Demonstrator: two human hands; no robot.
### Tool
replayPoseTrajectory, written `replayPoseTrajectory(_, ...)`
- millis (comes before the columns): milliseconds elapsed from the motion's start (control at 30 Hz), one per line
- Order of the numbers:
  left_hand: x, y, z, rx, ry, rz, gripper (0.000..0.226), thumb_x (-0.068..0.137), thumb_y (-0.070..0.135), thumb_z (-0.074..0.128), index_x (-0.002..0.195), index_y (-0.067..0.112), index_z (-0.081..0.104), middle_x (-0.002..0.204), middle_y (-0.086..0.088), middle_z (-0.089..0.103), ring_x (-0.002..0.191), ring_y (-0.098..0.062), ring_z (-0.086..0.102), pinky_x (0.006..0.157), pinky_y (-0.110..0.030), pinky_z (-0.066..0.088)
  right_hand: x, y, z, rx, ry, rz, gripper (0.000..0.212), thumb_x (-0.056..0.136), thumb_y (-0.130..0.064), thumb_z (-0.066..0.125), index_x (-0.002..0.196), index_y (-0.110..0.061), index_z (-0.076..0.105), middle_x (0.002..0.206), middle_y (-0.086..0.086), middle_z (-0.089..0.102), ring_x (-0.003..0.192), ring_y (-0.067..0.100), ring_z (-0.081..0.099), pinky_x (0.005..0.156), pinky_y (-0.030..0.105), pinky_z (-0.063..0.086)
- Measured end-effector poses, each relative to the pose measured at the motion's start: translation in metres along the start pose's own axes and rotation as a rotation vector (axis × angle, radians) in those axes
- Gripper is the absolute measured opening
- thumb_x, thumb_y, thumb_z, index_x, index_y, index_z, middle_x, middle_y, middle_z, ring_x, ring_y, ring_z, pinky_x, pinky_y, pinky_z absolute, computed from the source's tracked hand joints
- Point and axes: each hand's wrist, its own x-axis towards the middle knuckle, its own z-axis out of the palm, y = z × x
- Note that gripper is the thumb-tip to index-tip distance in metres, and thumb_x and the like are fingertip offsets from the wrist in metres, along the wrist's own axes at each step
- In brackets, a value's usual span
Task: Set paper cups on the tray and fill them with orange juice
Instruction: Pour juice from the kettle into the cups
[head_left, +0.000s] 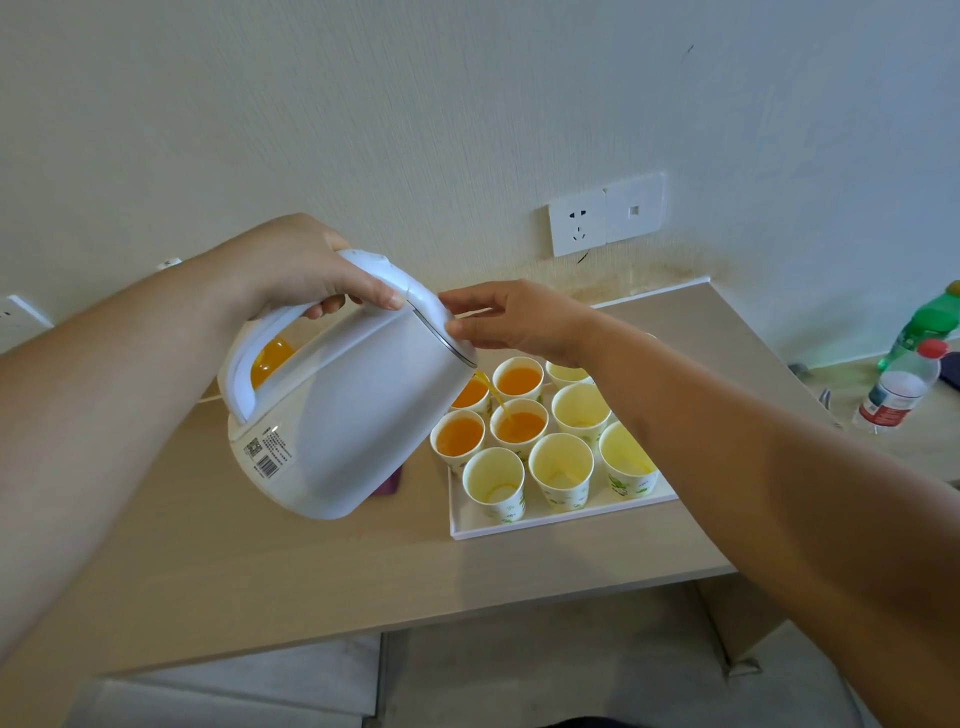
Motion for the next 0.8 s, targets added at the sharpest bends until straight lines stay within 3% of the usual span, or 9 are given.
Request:
replayPoseTrajectory(367, 0.003, 0.002, 0.0, 0.005, -0.007, -0.004, 0.037, 0.066, 0.044, 0.082, 0.067, 0.013, 0.061, 0.054, -0.003, 0.054, 0.048, -0.016, 0.045, 0.054, -0.029, 0.036, 0.002, 0.002, -0.002, -0.022, 0.0, 0.001, 0.053, 0.087, -0.028, 0.067, 0.136, -0.016, 0.052, 0.133, 0.001, 0.057, 0.117, 0.013, 0.057, 0.096, 0.025, 0.05)
replayPoseTrajectory(800, 0.011, -0.001, 0.001, 0.032, -0.026, 0.003, 0.041, 0.063, 0.049, 0.081, 0.067, 0.013, 0.062, 0.053, -0.004, 0.056, 0.048, -0.017, 0.045, 0.06, -0.032, 0.037, 0.0, 0.002, -0.002, 0.004, -0.006, 0.007, 0.048, 0.089, -0.024, 0.065, 0.135, -0.014, 0.053, 0.129, 0.0, 0.06, 0.115, 0.012, 0.058, 0.096, 0.024, 0.049)
